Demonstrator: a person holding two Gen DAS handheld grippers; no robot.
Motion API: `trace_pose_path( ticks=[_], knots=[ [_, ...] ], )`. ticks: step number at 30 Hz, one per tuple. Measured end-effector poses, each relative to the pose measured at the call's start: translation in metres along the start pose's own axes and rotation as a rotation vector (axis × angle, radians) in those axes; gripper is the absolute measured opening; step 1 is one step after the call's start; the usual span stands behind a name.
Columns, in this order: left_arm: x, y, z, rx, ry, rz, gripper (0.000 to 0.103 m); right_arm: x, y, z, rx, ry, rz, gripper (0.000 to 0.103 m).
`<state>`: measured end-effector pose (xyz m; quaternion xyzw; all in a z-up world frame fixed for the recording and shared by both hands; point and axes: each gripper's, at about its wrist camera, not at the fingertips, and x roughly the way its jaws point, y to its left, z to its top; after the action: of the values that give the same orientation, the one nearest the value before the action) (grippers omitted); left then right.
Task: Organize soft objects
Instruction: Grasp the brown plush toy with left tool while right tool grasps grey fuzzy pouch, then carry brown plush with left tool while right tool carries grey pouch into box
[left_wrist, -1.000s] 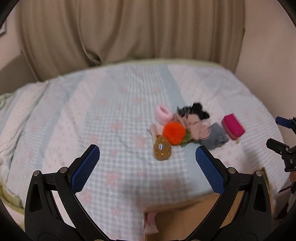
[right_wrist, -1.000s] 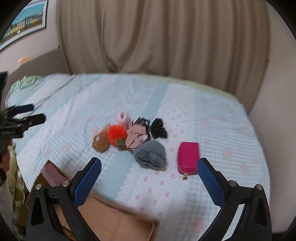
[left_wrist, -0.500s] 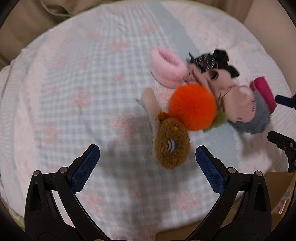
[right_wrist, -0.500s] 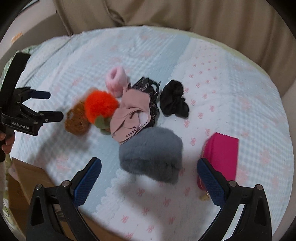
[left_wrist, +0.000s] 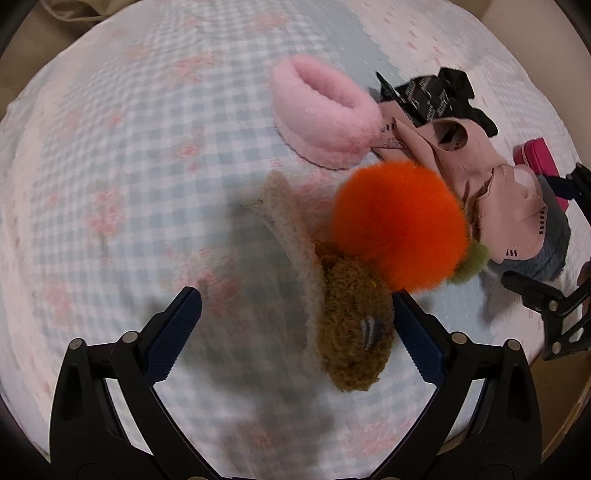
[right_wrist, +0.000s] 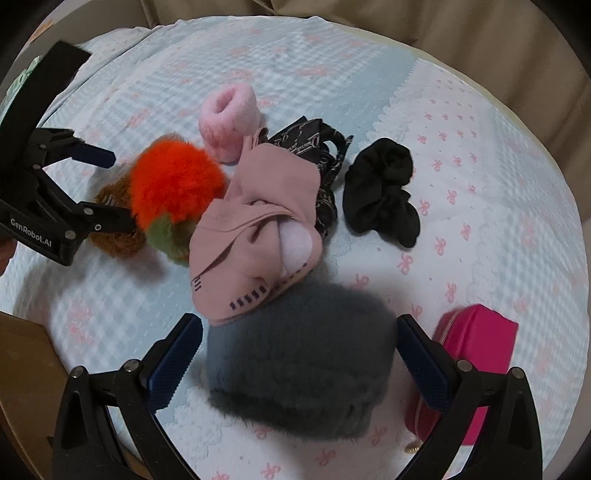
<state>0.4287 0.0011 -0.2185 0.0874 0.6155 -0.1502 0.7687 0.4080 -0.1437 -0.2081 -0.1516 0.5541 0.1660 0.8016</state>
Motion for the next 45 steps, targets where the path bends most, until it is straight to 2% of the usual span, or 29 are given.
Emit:
trace_pose_path(
  ticks=[4,6,7,9,11,17,25,33,39,45],
  knots=[
    [0.008,-0.007,0.004,0.033,0.026,-0.011,0.071,0.007,0.001,0.000,-0.045,0.002,-0.050,0.084],
    [0.012,-0.010,0.004,0.045,0.039,-0.038,0.062,0.007,-0.003,-0.001,-0.034,-0.005,-0.045,0.078],
    [0.013,-0.012,0.004,0.049,0.042,-0.041,0.052,0.006,-0.006,-0.002,-0.026,-0.010,-0.038,0.074],
    [0.014,-0.015,0.005,0.062,0.040,-0.043,0.039,0.003,-0.009,-0.002,-0.007,-0.020,-0.027,0.069],
    [0.013,-0.018,0.006,0.058,0.043,-0.083,0.039,0.001,-0.014,-0.002,0.012,-0.026,-0.019,0.064],
    [0.018,-0.028,0.008,0.060,0.048,-0.067,0.037,-0.003,-0.016,-0.001,0.033,-0.037,-0.019,0.053],
    [-0.006,-0.023,-0.002,0.036,0.024,-0.061,0.036,-0.019,-0.020,-0.009,0.070,-0.071,-0.026,0.050],
    [-0.057,-0.018,-0.012,0.010,-0.042,-0.053,0.036,-0.060,-0.023,-0.017,0.119,-0.128,-0.045,0.050],
    [-0.112,-0.032,-0.028,0.025,-0.114,-0.042,0.036,-0.116,-0.013,-0.029,0.125,-0.192,-0.067,0.050],
    [-0.185,-0.058,-0.064,0.049,-0.224,-0.049,0.036,-0.185,0.002,-0.051,0.163,-0.271,-0.076,0.050]
  ],
)
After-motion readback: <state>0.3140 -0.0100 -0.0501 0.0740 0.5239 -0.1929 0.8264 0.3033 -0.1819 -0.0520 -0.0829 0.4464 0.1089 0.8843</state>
